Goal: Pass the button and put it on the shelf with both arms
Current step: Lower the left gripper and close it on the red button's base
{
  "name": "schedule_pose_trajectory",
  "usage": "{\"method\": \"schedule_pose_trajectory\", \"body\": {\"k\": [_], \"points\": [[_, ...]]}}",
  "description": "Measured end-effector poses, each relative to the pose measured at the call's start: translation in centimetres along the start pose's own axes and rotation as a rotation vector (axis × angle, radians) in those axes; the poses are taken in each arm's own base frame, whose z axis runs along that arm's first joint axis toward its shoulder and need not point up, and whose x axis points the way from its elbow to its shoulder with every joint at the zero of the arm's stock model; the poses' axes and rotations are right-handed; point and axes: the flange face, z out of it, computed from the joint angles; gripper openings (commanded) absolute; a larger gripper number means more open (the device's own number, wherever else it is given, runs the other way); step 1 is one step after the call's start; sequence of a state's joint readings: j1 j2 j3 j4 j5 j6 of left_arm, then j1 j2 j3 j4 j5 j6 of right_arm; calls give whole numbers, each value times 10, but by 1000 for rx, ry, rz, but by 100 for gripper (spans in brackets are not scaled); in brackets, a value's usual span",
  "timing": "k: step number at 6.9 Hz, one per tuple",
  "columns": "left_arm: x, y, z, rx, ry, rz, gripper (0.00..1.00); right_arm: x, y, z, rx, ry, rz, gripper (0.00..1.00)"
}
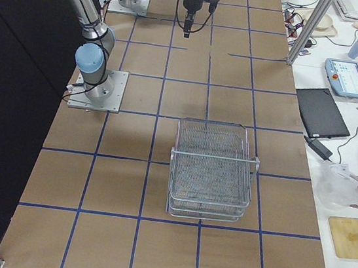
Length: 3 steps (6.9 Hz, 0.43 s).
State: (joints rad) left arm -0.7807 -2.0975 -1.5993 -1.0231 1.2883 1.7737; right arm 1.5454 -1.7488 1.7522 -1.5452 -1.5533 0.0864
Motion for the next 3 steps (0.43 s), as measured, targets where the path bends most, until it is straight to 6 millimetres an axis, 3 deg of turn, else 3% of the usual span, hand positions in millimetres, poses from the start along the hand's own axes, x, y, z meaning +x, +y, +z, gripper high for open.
{"method": "schedule_pose_trajectory", "body": {"k": [3], "points": [[5, 10, 23, 39, -50, 97, 98, 1, 2, 0, -16, 4, 5, 100]]}}
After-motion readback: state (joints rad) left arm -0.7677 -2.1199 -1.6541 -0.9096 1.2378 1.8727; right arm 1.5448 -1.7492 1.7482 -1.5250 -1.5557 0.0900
